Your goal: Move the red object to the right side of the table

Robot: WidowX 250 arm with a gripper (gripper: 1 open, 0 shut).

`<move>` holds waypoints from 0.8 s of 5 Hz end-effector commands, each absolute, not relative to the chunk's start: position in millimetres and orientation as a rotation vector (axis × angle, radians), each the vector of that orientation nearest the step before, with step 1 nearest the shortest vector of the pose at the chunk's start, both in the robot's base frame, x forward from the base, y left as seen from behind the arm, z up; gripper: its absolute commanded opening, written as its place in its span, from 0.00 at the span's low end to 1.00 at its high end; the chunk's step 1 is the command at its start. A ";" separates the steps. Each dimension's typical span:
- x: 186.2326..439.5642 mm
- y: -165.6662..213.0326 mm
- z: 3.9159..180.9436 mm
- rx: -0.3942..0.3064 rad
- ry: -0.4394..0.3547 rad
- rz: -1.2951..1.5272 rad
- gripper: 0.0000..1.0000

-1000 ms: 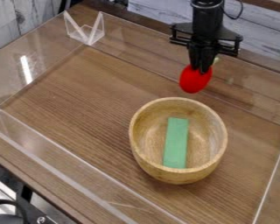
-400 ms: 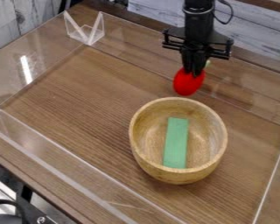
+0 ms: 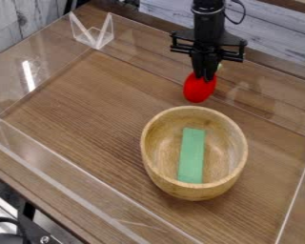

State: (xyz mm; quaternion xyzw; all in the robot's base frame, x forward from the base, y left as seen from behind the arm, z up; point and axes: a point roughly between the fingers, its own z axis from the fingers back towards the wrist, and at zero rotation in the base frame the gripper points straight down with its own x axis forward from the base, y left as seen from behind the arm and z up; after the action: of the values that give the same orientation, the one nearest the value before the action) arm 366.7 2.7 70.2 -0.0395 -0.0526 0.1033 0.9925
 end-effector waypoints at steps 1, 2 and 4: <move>371.9 -14.3 102.1 -0.077 -0.185 0.189 0.00; 373.6 -36.1 116.7 -0.073 -0.211 0.161 0.00; 372.6 -98.3 120.9 -0.091 -0.212 0.075 0.00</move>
State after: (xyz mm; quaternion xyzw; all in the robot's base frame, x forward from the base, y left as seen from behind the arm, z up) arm 365.5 -94.8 96.2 -0.0363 -0.0694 0.0408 0.9961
